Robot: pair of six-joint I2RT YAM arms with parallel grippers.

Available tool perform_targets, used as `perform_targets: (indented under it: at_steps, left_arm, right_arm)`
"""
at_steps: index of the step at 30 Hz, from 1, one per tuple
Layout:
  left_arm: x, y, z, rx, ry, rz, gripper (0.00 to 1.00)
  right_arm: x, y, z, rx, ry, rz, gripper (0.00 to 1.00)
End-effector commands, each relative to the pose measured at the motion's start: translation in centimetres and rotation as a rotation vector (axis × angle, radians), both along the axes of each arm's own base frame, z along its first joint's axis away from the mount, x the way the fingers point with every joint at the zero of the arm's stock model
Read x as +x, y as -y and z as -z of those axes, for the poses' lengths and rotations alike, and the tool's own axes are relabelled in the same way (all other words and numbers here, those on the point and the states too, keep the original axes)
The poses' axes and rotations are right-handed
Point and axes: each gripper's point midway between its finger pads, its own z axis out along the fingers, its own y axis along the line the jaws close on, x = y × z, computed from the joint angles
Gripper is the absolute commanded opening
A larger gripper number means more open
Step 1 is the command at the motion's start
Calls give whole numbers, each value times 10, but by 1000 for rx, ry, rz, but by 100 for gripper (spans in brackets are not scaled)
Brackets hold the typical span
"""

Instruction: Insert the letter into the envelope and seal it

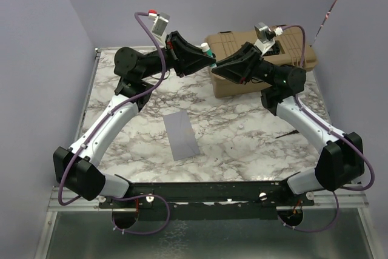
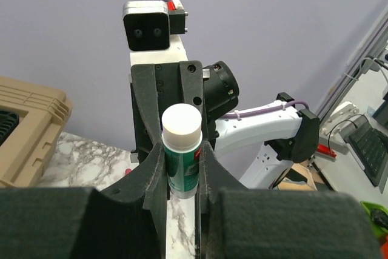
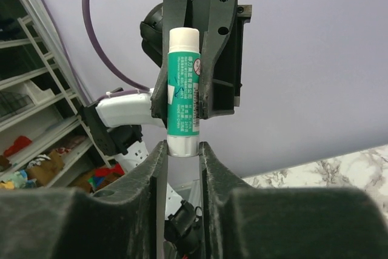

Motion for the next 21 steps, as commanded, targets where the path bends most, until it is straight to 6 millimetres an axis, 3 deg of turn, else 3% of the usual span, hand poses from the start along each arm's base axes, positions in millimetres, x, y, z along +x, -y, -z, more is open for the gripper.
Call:
perform_targets:
  at_steps: [1,9,13,16,19,21]
  left_arm:
    - [-10,-7,-14,-41,49,-21,0]
    - [-2,-7,-3,-45,12,-59,0]
    - [9,-6,4,-46,-30,-94,0]
    - [8,-3,8,-27,-40,-72,0]
    - [9,-3,13,-3,-28,-78,0]
    - [11,-4,19,25,-8,-104,0]
  right_arm:
    - [-2,-6,-2,-29,42,-23,21]
    - [33,-12,8,-128,71,215,10]
    - [53,-19,23,-279,213,445,8]
    - [54,-24,36,-383,319,552,9]
    - [43,-23,42,-419,348,520,17]
    - [26,-23,46,-444,367,446,40]
